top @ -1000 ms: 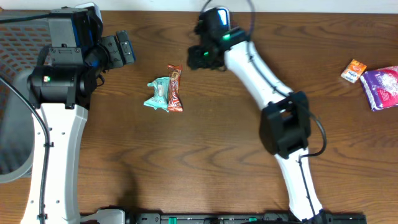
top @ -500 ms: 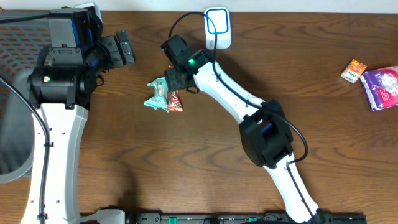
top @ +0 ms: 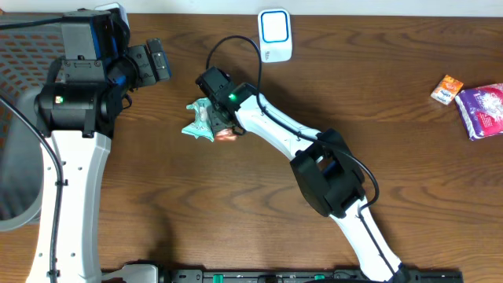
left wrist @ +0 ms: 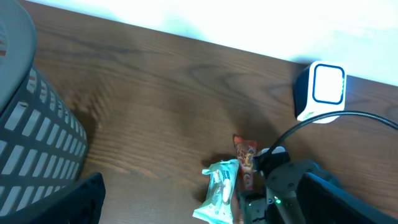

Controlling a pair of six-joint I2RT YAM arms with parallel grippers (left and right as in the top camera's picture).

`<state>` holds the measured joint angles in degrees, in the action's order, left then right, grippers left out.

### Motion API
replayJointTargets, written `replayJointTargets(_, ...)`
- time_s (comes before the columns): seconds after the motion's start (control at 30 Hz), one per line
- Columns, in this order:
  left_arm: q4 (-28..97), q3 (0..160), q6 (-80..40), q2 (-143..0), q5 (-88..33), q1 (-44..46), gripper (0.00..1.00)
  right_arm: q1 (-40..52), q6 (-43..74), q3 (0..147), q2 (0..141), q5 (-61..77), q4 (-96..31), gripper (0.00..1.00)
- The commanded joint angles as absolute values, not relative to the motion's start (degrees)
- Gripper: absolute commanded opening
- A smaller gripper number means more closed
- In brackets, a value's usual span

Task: Scan the item barcode
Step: 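Reach the right gripper to the brown candy bar and grasp it, then lift the candy bar and hold it before the scanner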

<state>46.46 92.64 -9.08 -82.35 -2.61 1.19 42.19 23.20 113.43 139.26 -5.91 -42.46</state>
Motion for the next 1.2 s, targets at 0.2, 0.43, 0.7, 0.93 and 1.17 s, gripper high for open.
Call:
replayJointTargets(0.2,46.5,93.2,-9.3,-82.7,-1.9,1.0,0.98,39.3,23.1,112.0,139.7,-7.2,-42.8,0.01)
replayJointTargets(0.43,46.5,93.2,-9.3,-82.7,-1.9,1.0,0.98,36.8,23.1,117.6,138.1,-6.7,-48.7,0.01)
replayJointTargets(0.7,46.5,93.2,-9.3,-82.7,-1.9,1.0,0.98,30.8,23.1,121.2,132.2,-0.5,-49.7,0.01)
replayJointTargets(0.93,46.5,93.2,-9.3,-82.7,-1.9,1.0,0.98,25.4,23.1,121.2,131.5,-1.1,-41.6,0.01)
replayJointTargets(1.17,46.5,93.2,-9.3,-82.7,-1.9,1.0,0.98,23.6,23.1,121.1,134.3,-4.5,-29.1,0.01)
